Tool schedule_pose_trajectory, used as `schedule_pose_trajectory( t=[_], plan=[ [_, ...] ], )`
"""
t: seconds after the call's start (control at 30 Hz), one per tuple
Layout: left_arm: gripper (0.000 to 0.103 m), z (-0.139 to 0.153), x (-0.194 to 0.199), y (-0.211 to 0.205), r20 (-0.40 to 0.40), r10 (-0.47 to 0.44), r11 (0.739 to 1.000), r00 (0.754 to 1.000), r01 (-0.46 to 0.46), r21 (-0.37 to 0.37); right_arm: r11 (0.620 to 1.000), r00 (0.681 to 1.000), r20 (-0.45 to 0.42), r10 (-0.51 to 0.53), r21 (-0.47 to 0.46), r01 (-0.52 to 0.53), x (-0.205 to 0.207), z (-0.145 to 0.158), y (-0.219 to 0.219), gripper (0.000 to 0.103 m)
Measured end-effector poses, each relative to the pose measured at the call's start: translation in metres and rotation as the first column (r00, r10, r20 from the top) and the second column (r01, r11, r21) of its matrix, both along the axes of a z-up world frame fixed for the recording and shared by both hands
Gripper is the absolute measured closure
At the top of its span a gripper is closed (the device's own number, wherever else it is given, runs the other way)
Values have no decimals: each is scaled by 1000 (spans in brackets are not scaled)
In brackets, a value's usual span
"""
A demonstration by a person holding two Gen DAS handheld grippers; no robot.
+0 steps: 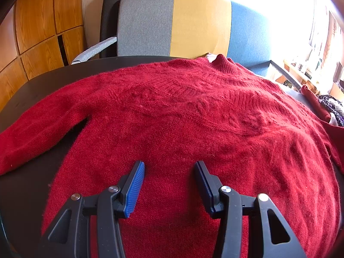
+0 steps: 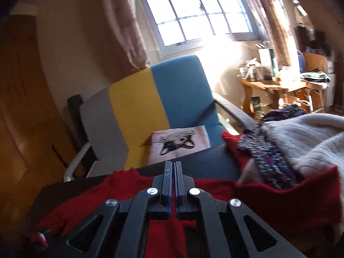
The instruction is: Fold clothes
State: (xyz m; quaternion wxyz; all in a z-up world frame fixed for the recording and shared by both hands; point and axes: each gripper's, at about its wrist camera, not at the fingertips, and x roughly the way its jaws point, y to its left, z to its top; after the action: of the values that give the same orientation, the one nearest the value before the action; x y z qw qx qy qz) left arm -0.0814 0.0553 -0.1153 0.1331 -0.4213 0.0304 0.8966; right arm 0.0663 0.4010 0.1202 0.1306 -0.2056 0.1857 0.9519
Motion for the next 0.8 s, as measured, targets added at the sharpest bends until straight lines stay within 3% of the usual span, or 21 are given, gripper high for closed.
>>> schedule_pose_trajectory(
  t=[0.07,0.17,0.23,0.27,0.3,0.37,0.5,0.6,0.73,0.8],
  plan=[
    [54,0,0,-1,2,-1,1000,1000,1,9,995,995,11,100,4,-100,-34,-3,-37,101],
    [54,0,0,-4,6,-4,1000,1000,4,28,992,991,54,118,-38,-117,-58,-24,-59,97],
    [54,0,0,-6,8,-7,999,1000,6,41,999,995,96,38,7,-39,-52,-41,-52,82],
    [53,-1,-1,-6,8,-7,999,1000,7,43,999,993,119,-14,41,9,-42,-47,-42,68],
    [53,-1,-1,-6,8,-8,999,1000,7,44,995,988,139,-67,77,57,-31,-53,-32,61],
    [53,-1,0,-5,6,-8,999,1000,8,37,970,963,174,-205,167,176,1,-61,-1,56],
    [52,0,1,-2,1,-8,1000,1000,8,14,875,853,248,-458,292,385,66,-74,69,38],
    [52,0,1,-2,0,-8,1000,1000,8,8,809,769,279,-575,332,485,103,-81,111,37],
    [52,0,1,0,-2,-6,1000,1000,6,-6,796,729,333,-598,350,493,114,-99,129,41],
    [52,1,2,1,-4,-6,1000,1000,5,-15,796,727,336,-599,350,493,114,-102,129,68]
  ],
)
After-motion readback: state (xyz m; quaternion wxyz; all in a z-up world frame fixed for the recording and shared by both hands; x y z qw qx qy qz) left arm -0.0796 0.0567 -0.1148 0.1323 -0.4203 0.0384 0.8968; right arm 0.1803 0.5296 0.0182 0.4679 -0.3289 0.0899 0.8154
